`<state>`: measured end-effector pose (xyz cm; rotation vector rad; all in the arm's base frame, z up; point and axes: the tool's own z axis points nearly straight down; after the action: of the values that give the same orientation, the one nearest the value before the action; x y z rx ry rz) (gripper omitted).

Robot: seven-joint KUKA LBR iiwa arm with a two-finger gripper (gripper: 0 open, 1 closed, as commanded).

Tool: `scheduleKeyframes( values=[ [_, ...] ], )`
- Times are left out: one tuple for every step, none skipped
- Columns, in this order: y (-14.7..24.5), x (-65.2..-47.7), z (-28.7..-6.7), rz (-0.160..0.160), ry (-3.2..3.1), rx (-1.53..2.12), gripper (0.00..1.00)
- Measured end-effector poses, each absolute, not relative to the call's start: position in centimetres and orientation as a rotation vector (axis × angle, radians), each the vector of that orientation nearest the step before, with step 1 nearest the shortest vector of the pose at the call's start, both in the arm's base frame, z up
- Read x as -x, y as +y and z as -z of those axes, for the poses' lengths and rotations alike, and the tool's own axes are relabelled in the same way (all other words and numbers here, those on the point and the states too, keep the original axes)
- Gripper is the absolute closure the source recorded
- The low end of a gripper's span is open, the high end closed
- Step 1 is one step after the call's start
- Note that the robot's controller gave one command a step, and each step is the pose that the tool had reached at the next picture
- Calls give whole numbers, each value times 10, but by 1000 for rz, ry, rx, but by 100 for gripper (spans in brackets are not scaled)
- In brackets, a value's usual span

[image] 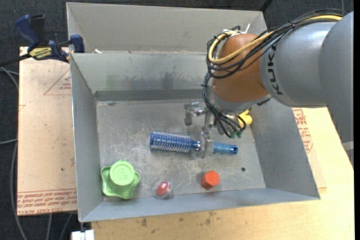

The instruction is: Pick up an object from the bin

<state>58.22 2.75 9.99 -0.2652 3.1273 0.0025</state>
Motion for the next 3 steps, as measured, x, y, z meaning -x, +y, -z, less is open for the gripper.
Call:
scheduleKeyframes(
  values=[
    [40, -575, -68, -4, 3136, 225, 0],
    [40, -576, -68, -5, 3134, 227, 0],
    [41, -576, -68, -5, 3133, 228, 100]
  ],
)
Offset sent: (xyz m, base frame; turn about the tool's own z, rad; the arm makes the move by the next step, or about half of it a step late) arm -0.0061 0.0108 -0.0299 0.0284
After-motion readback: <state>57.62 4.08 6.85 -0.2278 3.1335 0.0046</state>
